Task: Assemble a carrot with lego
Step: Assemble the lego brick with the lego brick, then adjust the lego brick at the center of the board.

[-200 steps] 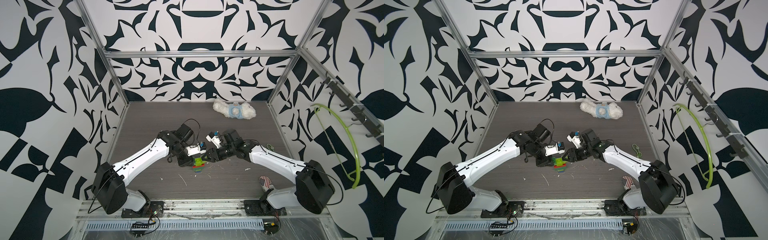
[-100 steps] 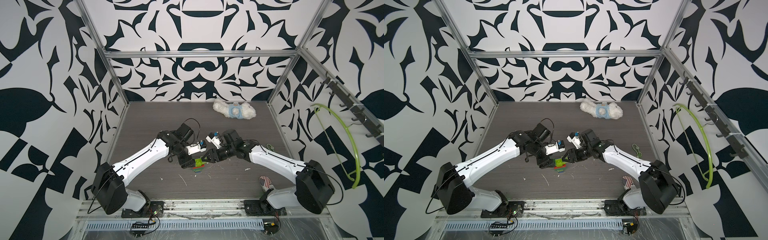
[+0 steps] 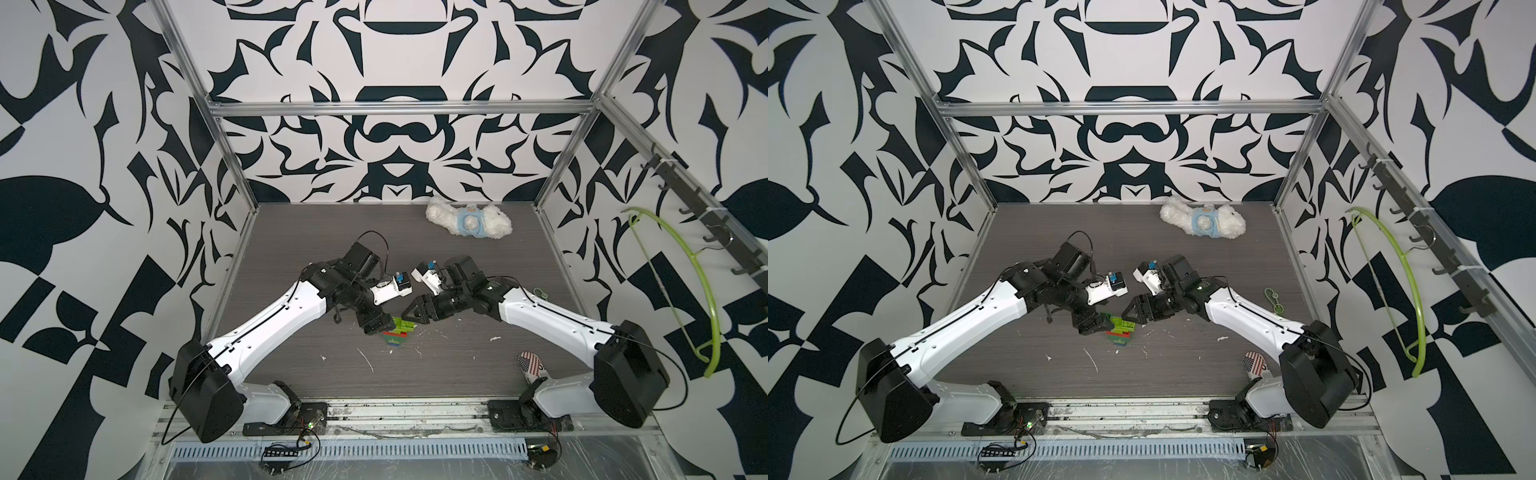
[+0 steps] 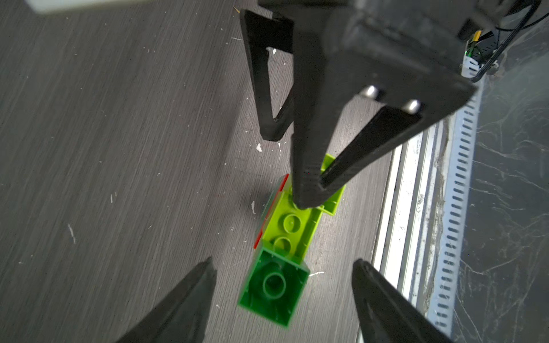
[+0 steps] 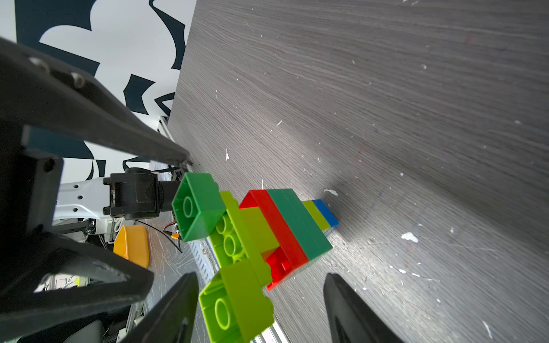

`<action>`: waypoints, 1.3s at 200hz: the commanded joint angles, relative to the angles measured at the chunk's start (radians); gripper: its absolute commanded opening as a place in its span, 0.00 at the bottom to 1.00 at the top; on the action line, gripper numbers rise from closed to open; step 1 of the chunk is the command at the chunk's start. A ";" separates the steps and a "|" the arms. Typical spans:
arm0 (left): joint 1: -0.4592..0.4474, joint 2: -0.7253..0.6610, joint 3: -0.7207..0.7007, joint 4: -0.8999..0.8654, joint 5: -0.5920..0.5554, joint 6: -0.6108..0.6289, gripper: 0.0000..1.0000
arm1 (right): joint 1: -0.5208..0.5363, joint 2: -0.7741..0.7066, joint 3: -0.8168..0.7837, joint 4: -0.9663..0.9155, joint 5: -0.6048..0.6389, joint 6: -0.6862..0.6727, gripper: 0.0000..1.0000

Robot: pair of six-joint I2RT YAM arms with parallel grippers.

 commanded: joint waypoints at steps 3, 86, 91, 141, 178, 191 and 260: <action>0.016 -0.044 -0.012 0.044 0.046 -0.044 0.80 | -0.001 -0.062 0.061 -0.064 0.027 -0.086 0.73; 0.246 -0.208 -0.024 0.248 0.181 -0.296 0.78 | 0.184 -0.258 -0.173 0.216 0.264 -0.570 0.75; 0.248 -0.212 -0.026 0.251 0.172 -0.296 0.77 | 0.184 -0.248 -0.183 0.239 0.265 -0.587 0.75; 0.264 -0.232 -0.032 0.243 0.139 -0.271 0.77 | 0.185 -0.104 -0.180 0.336 0.220 -0.663 0.75; 0.265 -0.242 -0.057 0.239 0.103 -0.275 0.78 | 0.184 -0.108 -0.194 0.379 0.263 -0.634 0.74; 0.265 -0.240 -0.066 0.227 0.080 -0.281 0.78 | 0.185 -0.126 -0.182 0.347 0.298 -0.620 0.74; 0.111 -0.204 -0.211 0.168 0.033 -0.340 0.77 | -0.076 -0.305 -0.224 0.306 0.212 -0.285 0.75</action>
